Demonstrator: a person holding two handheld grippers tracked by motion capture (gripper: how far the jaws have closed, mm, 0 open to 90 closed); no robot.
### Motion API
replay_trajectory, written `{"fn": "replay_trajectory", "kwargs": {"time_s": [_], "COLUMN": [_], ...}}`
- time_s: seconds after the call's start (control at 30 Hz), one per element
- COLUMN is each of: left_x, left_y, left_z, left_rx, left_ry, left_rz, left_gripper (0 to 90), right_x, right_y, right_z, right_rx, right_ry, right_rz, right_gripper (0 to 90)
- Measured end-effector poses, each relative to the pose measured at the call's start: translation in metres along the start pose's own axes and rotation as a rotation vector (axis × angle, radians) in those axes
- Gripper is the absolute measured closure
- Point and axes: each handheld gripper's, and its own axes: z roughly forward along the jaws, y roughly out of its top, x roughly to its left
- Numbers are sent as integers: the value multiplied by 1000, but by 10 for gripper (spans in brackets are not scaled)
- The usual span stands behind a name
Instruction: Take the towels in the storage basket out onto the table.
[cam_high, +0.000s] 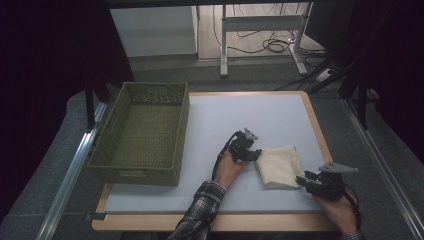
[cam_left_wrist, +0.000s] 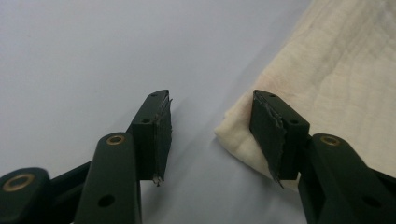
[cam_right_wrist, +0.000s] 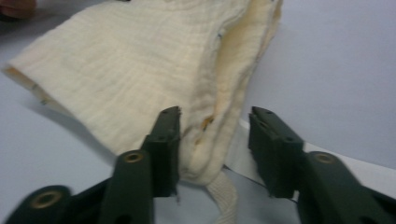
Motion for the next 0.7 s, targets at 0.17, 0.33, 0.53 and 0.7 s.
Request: {"fn": "replay_trajectory", "kwargs": {"time_s": [0.17, 0.33, 0.53, 0.7], "left_x": [-1, -1, -4, -6], "left_y": [-1, -1, -1, -2], "left_z": [-1, -1, -1, -2], "left_rx": [-1, -1, 1, -17], "left_ry": [-28, -84, -101, -85], "left_rz": [-2, -25, -36, -5], "left_gripper": [568, 712, 847, 862], "right_x": [-1, -1, 0, 0], "right_y": [1, 2, 0, -1], "right_z": [1, 1, 1, 0], "right_rx": [14, 19, 1, -7], "right_ry": [53, 79, 74, 69], "right_rz": [41, 65, 71, 79], "right_gripper": [742, 803, 817, 825]}}
